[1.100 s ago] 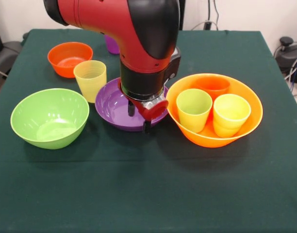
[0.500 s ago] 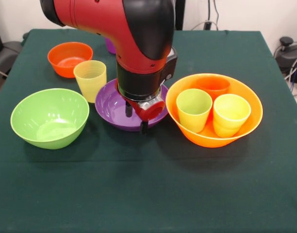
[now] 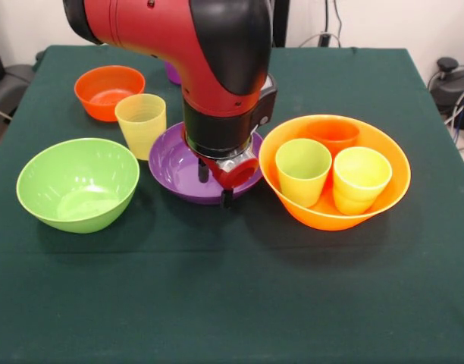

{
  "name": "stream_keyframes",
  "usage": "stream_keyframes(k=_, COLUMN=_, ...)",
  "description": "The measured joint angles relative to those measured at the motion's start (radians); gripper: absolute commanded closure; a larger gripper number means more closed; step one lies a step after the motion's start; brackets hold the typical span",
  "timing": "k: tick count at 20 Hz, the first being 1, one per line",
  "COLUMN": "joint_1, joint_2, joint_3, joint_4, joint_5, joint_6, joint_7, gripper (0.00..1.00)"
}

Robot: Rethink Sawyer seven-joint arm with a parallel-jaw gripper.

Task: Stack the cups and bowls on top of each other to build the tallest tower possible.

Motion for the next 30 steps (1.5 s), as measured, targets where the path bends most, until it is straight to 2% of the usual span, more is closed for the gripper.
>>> stream_keyframes(k=13, joint_1=-0.056, joint_2=0.021, joint_3=0.024, joint_4=0.006, joint_5=0.0, joint_6=-0.045, joint_7=0.0, gripper=0.0)
stream_keyframes(k=30, joint_1=-0.066, joint_2=0.04, joint_3=0.027, joint_4=0.01, joint_5=0.0, joint_6=-0.054, joint_7=0.0, gripper=0.0)
